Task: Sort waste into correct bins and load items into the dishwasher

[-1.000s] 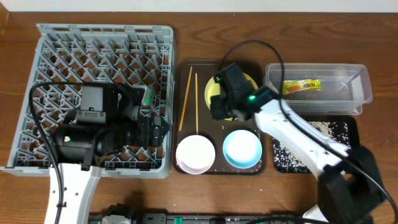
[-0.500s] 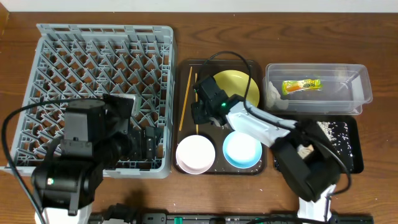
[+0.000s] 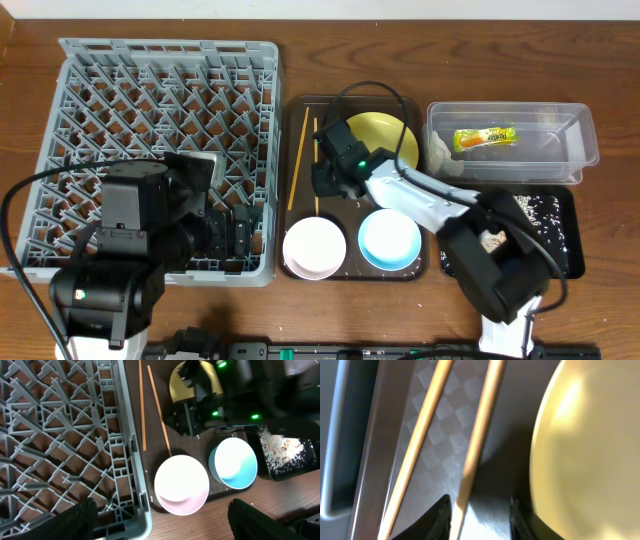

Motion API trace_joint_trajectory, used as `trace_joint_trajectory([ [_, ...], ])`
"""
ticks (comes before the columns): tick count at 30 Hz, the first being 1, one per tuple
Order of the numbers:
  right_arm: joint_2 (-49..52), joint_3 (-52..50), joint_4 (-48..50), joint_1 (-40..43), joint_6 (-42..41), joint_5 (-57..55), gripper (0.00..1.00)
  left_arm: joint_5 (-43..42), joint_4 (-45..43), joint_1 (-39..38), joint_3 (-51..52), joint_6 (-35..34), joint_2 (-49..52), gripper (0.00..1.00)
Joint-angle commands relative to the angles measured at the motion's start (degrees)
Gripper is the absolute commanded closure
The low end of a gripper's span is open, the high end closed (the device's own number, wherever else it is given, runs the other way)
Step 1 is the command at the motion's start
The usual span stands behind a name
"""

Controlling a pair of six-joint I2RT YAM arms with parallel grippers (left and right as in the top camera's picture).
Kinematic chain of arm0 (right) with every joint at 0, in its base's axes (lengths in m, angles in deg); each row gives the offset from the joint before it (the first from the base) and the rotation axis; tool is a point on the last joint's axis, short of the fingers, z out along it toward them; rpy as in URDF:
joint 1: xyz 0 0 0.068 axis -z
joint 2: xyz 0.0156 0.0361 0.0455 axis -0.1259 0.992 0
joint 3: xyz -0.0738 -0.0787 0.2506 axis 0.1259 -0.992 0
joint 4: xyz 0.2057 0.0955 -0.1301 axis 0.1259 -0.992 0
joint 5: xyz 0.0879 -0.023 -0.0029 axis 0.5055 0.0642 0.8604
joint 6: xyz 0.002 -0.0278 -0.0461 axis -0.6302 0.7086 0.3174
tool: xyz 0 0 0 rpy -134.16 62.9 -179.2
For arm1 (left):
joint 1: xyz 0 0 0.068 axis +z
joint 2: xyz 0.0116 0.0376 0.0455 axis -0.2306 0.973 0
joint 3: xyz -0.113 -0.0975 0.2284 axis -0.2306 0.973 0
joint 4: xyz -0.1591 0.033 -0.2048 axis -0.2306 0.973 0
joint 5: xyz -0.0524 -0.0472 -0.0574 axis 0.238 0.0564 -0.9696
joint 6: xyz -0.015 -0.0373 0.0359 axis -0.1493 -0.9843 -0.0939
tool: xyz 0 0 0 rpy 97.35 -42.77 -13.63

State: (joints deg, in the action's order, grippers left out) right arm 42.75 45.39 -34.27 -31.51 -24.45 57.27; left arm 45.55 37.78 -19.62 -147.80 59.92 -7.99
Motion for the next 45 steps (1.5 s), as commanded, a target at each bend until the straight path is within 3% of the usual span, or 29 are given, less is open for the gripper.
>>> trace_joint_trajectory([
  [1, -9.4, -0.2, -1.9, 1.8, 4.7, 3.0, 0.55, 0.5, -0.4, -0.2, -0.5, -0.3, 2.1, 0.15],
  [9, -21.4, -0.2, -18.1, 2.8, 9.1, 1.2, 0.49, -0.2, -0.1, -0.3, -0.5, -0.3, 5.0, 0.15],
  [16, -21.5, -1.6, -33.0, 0.8, 10.3, 5.4, 0.50, -4.5, 0.7, -0.3, -0.5, -0.3, 5.0, 0.16],
  [22, -21.0, -8.0, -27.7, -3.4, 2.4, 4.0, 0.51, -4.5, 0.7, -0.3, -0.5, -0.3, 5.0, 0.15],
  [28, -19.8, -14.0, -24.8, -3.6, -12.1, -4.2, 0.55, -4.5, 2.2, -0.3, -0.5, -0.3, 5.0, 0.15],
  [31, -19.7, -14.3, -23.6, -3.1, -12.3, -4.3, 0.56, -4.5, 2.6, -0.3, -0.5, -0.3, 5.0, 0.15],
  [34, -19.7, -14.3, -22.3, -3.1, -11.7, -4.6, 0.65, -4.5, 2.6, -0.3, -0.5, -0.3, 5.0, 0.15],
  [45, -19.6, -14.3, -19.3, 0.5, -11.5, -17.4, 0.64, -4.5, 2.6, -0.3, -0.5, -0.3, 5.0, 0.15],
])
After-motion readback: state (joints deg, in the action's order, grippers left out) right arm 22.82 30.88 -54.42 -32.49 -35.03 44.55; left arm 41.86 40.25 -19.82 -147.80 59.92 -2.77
